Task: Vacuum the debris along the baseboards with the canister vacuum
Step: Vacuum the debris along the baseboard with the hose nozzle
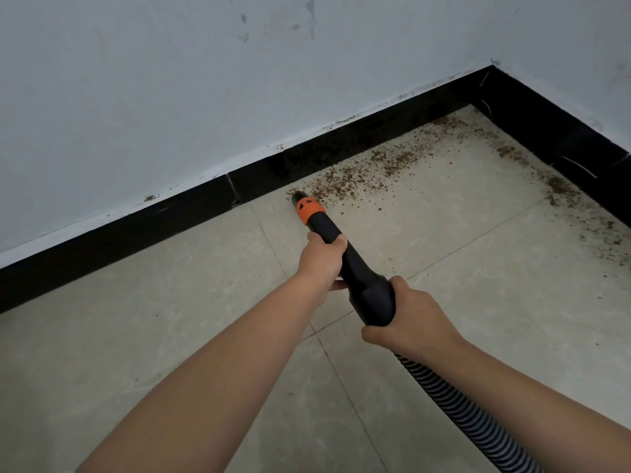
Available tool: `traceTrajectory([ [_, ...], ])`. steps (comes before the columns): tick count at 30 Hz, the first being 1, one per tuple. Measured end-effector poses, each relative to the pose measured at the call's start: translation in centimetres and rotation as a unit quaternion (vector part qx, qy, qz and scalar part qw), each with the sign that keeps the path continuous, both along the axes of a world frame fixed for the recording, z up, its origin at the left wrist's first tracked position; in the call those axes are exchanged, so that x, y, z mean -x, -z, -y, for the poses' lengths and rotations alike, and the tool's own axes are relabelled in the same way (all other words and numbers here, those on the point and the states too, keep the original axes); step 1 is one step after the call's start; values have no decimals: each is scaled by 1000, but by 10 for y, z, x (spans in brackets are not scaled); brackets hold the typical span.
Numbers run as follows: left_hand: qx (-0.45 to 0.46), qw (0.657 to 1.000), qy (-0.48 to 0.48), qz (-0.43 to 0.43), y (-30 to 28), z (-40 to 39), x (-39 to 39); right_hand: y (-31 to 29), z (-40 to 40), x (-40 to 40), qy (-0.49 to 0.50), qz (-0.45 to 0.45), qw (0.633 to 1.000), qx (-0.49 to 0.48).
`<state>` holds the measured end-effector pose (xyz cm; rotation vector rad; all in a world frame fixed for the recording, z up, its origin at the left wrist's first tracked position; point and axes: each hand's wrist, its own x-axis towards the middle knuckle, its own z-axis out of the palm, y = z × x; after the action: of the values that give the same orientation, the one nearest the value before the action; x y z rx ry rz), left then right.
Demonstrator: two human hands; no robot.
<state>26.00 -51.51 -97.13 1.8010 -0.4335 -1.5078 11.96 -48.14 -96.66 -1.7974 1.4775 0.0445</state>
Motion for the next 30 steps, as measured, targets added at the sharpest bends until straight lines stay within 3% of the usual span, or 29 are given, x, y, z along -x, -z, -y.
traceTrajectory([
  [30, -35, 997, 8, 67, -1, 26, -23, 17, 23, -29, -11, 51, 999, -7],
])
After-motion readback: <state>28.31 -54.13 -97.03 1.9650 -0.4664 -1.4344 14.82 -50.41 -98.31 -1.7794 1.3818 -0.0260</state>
